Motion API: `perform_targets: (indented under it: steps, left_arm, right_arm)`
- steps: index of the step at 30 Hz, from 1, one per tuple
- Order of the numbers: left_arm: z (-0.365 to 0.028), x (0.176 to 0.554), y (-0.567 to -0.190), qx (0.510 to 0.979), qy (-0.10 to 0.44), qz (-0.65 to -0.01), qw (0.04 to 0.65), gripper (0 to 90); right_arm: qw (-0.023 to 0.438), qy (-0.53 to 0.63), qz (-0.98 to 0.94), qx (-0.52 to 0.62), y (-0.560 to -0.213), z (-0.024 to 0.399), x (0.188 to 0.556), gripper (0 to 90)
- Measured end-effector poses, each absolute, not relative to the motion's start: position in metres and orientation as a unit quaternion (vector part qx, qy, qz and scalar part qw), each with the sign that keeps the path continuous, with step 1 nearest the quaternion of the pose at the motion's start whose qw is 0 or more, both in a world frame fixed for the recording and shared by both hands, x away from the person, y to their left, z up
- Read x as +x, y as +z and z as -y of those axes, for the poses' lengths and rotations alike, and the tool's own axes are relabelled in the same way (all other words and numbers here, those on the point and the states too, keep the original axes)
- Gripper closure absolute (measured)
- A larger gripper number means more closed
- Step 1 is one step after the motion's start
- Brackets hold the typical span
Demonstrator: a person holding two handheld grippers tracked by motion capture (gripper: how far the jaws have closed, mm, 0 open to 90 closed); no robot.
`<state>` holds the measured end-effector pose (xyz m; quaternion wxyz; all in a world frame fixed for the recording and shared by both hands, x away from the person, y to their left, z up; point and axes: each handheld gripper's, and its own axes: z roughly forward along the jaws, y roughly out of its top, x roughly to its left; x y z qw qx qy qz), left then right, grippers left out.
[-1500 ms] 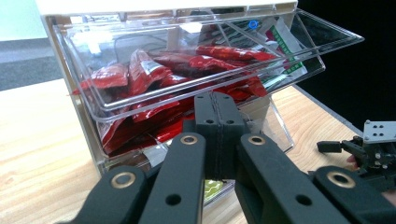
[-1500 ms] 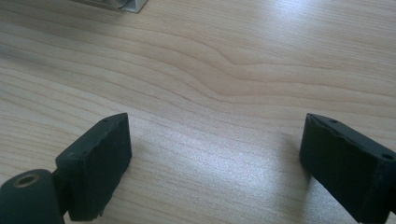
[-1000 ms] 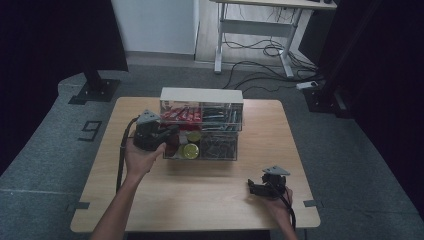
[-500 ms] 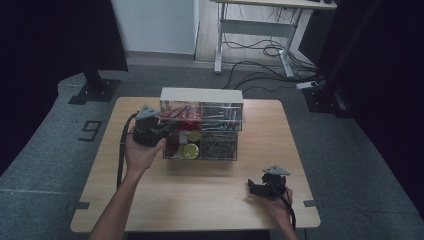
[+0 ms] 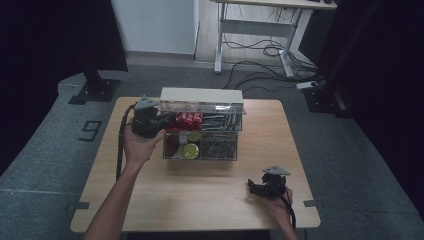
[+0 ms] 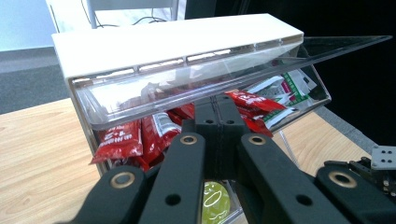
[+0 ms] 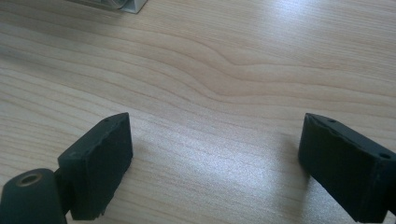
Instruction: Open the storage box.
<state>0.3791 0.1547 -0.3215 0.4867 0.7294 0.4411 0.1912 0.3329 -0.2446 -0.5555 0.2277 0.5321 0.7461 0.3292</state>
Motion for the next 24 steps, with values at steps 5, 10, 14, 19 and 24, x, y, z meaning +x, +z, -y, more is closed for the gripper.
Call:
perform_targets:
  steps: [5, 10, 14, 19, 24]
  left_arm:
    - [-0.154, 0.382, -0.317, 0.727, 0.196, -0.441, 0.489, 90.0]
    - [-0.154, 0.386, -0.315, 0.726, 0.194, -0.443, 0.489, 90.0]
    - [-0.155, 0.388, -0.315, 0.725, 0.193, -0.444, 0.490, 90.0]
    - [-0.155, 0.391, -0.315, 0.726, 0.192, -0.445, 0.488, 90.0]
    - [-0.155, 0.393, -0.316, 0.727, 0.190, -0.445, 0.487, 90.0]
  right_arm:
    - [0.228, 0.330, -0.747, 0.531, -0.556, 0.245, 0.333, 9.9]
    - [0.229, 0.330, -0.746, 0.531, -0.556, 0.245, 0.333, 9.9]
    - [0.229, 0.329, -0.747, 0.530, -0.556, 0.245, 0.333, 10.0]
    - [0.231, 0.333, -0.746, 0.529, -0.555, 0.245, 0.332, 13.4]
    - [0.232, 0.337, -0.746, 0.526, -0.555, 0.245, 0.332, 18.6]
